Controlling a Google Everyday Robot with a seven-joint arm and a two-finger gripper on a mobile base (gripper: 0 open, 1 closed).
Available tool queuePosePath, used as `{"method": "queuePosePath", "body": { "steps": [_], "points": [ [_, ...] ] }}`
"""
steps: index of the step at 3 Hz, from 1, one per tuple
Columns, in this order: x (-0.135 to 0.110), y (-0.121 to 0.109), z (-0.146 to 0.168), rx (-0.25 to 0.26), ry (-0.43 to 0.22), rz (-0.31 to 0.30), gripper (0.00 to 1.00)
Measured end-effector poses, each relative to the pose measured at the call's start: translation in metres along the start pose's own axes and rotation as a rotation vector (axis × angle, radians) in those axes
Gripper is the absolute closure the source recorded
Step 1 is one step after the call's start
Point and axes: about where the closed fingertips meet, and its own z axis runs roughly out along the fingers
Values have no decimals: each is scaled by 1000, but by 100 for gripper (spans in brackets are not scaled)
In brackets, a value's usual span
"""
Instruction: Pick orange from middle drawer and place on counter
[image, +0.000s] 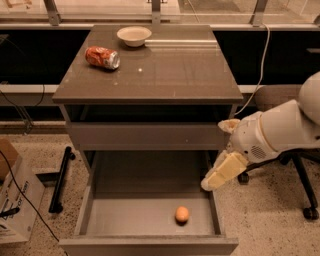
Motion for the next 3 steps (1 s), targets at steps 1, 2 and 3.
{"method": "queuePosePath", "body": {
  "steps": [1,2,3],
  "points": [
    [14,3,35,-12,-60,50,0],
    [40,-1,74,-33,-123,119,0],
    [40,-1,74,-33,-123,119,0]
  ]
}}
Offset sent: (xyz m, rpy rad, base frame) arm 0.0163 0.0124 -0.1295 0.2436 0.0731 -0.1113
